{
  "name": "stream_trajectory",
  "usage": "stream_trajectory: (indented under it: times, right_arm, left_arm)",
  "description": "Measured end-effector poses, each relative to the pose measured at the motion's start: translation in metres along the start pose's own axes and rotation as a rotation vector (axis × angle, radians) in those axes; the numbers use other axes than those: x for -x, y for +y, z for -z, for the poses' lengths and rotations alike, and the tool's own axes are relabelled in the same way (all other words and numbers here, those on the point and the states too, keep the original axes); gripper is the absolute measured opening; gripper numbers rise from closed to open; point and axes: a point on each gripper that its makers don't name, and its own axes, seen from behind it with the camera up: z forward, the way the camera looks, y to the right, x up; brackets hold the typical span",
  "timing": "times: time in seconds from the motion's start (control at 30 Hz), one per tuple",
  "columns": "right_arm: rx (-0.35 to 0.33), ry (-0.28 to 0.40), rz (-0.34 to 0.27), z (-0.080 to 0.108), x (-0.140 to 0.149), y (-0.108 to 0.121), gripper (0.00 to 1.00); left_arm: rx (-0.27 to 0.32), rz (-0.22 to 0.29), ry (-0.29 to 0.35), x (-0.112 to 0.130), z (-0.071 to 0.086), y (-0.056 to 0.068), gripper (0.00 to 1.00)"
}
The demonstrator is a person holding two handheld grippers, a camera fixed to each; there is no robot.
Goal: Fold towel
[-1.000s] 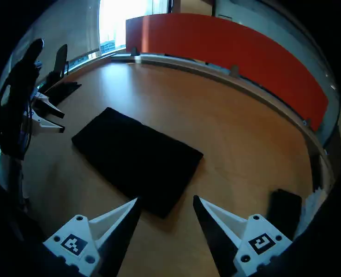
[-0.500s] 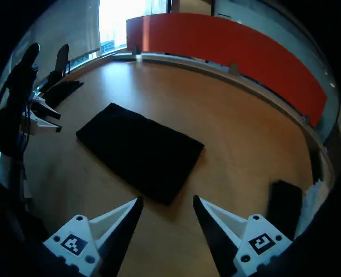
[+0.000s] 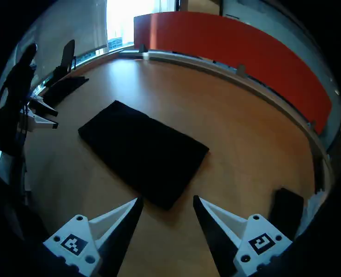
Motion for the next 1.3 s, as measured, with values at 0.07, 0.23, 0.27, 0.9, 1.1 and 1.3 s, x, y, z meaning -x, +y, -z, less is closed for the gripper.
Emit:
stream_trajectory:
  times: [0.07,0.23,0.27,0.9,1.1,1.3]
  right_arm:
    - [-0.007,-0.002,0.008,-0.002,-0.001,0.000,0.83]
    - [-0.024,-0.006,0.028,-0.005,-0.002,0.000,0.83]
    - [-0.027,-0.007,0.032,-0.006,-0.003,0.000,0.83]
    - [-0.081,-0.070,0.110,-0.022,0.011,0.004,0.78]
    - [-0.098,-0.099,0.117,-0.023,0.019,0.006,0.64]
    - [-0.137,-0.117,0.120,-0.023,0.024,0.002,0.51]
  left_arm:
    - [-0.006,0.006,0.000,0.004,0.003,-0.002,0.90]
    - [-0.020,0.027,-0.003,0.013,0.009,-0.007,0.90]
    - [-0.022,0.032,-0.004,0.014,0.010,-0.008,0.90]
    - [-0.056,0.082,0.003,0.027,0.030,-0.020,0.90]
    - [-0.067,0.097,0.002,0.033,0.034,-0.023,0.90]
    - [-0.073,0.114,-0.001,0.039,0.038,-0.026,0.90]
